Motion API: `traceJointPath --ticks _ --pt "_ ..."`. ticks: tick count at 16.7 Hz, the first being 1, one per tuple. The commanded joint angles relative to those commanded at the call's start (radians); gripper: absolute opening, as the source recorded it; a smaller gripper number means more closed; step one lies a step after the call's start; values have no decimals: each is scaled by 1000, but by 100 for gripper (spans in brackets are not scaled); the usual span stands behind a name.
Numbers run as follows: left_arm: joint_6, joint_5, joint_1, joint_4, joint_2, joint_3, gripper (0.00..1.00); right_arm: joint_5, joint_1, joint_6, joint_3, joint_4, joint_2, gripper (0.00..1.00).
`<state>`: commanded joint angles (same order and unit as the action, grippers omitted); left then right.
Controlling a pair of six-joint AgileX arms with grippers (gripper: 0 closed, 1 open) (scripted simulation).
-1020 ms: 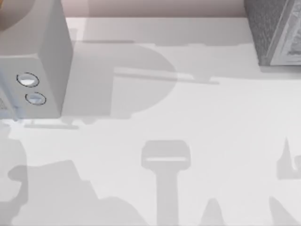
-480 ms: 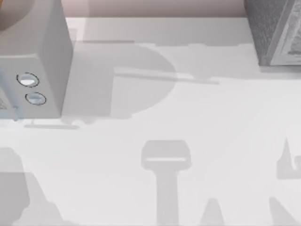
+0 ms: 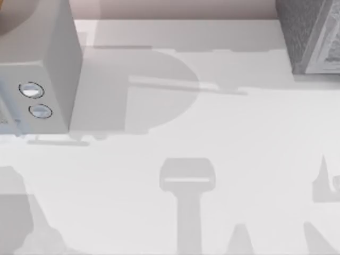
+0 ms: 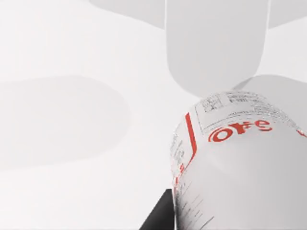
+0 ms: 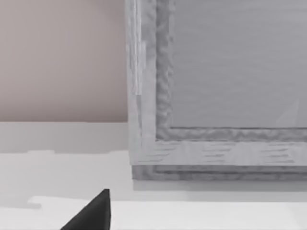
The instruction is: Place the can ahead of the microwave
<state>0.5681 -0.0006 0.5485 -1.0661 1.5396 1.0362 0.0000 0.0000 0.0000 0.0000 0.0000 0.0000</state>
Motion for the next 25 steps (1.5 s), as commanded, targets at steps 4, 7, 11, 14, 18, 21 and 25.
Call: traceJointPath --ticks 4,7,11,14,18,21,25 --pt "0 0 0 0 0 0 23 0 0 0 0 0 0 100" --pt "0 0 0 0 0 0 45 0 0 0 0 0 0 100" --pt "0 0 0 0 0 0 75 0 0 0 0 0 0 100" --pt "0 0 0 0 0 0 98 0 0 0 0 0 0 100" --pt "0 0 0 0 0 0 100 0 0 0 0 0 0 100" --pt "0 0 0 0 0 0 100 0 0 0 0 0 0 100" --pt "1 1 -1 -18 -2 17 100 0 0 0 0 0 0 100"
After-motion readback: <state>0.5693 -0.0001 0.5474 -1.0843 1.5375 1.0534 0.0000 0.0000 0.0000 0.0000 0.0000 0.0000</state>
